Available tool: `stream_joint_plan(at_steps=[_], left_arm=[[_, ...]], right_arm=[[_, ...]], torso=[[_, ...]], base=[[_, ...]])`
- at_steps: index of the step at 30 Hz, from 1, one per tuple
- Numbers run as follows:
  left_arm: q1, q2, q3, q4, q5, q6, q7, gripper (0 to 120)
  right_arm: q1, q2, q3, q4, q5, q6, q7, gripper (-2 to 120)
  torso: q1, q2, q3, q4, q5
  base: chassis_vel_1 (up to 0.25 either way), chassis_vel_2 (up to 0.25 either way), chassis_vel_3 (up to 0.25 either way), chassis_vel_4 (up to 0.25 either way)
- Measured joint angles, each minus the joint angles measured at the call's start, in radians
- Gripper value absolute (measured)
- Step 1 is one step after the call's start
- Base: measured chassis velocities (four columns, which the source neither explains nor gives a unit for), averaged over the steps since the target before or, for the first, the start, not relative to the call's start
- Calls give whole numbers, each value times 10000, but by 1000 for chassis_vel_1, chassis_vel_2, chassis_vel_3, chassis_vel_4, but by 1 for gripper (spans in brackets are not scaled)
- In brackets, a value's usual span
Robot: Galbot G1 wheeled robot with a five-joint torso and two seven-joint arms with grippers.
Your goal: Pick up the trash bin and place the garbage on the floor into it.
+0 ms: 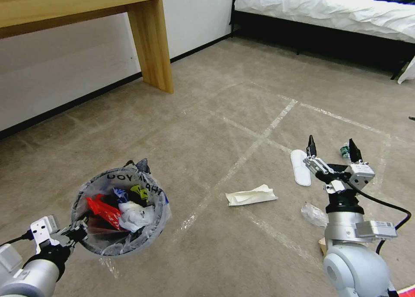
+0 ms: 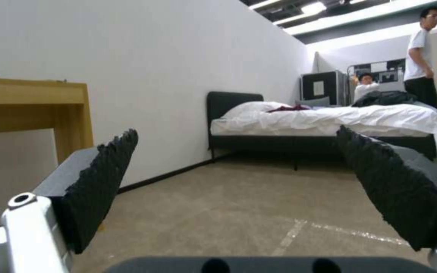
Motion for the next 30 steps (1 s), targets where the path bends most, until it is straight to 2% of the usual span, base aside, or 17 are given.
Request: stream_joint_plan(at_steps=[30], left_arm=[[12,-102,81,14,49,-35,46,1]], right_arm=[[64,-130,-50,-52,90,163,-65,100]], torso=[[0,0,0,-1,0]], base=[[0,0,0,0]])
